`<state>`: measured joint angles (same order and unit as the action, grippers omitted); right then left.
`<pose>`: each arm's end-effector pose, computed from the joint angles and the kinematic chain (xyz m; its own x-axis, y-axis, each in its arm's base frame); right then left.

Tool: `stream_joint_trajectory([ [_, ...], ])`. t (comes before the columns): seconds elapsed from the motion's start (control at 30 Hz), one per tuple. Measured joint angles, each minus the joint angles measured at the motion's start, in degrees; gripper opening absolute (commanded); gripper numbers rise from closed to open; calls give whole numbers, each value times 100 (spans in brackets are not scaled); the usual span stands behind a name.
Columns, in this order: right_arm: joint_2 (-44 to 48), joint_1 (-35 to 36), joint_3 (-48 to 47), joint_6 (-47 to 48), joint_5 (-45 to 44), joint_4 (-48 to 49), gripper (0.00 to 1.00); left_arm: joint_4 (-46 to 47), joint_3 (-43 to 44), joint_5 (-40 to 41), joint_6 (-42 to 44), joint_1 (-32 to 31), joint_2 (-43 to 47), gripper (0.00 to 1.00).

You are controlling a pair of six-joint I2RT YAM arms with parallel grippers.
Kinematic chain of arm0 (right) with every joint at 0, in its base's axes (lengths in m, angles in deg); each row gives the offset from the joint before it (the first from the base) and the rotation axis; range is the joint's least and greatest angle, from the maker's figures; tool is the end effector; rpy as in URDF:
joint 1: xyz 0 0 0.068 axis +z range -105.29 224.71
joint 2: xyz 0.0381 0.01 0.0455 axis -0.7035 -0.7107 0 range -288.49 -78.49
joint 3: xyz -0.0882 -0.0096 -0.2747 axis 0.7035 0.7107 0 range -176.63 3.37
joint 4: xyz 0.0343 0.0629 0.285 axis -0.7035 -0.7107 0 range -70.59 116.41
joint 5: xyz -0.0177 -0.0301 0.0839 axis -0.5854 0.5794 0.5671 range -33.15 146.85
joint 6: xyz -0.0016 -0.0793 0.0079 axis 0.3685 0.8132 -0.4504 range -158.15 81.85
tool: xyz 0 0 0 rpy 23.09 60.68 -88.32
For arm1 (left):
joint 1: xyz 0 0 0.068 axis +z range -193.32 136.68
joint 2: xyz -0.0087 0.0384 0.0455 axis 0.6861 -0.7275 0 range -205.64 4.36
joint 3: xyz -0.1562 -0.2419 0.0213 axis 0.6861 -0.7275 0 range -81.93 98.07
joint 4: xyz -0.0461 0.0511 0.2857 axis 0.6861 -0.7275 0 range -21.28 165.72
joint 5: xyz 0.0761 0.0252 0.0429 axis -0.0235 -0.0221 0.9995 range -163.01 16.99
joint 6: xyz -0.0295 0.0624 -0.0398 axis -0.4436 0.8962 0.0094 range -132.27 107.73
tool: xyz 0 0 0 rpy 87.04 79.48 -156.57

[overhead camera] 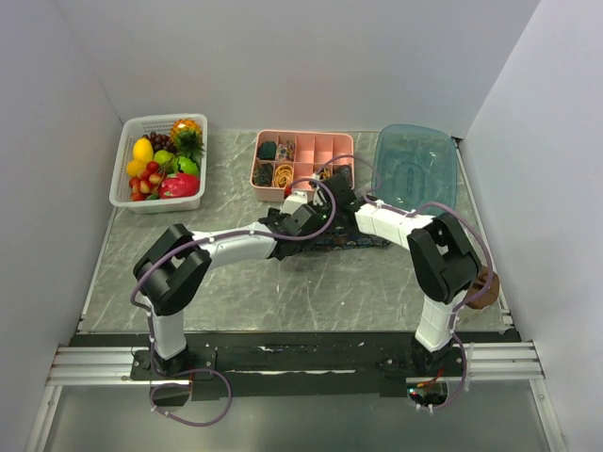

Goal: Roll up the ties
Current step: Roll the tie at the center of the board.

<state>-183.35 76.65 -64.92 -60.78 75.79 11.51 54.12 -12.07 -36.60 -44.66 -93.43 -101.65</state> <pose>0.3603 0.2509 0.1576 -0.8713 -0.1142 -0.4772 -0.3647 0.8013 0.4742 0.3053 -0.3017 0.1575 -0.6800 0.1413 -0.7194 0.0593 0.9886 0.1381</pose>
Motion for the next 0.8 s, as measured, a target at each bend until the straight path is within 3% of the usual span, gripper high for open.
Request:
stream_joint_trajectory([
  [0.53, 48, -275, 225, -11, 33, 278, 0, 518, -44, -601, 0, -129, 55, 63],
  [0.8, 59, -297, 234, -26, 258, 492, 0, 789, -302, -774, -2, -107, 275, 70],
])
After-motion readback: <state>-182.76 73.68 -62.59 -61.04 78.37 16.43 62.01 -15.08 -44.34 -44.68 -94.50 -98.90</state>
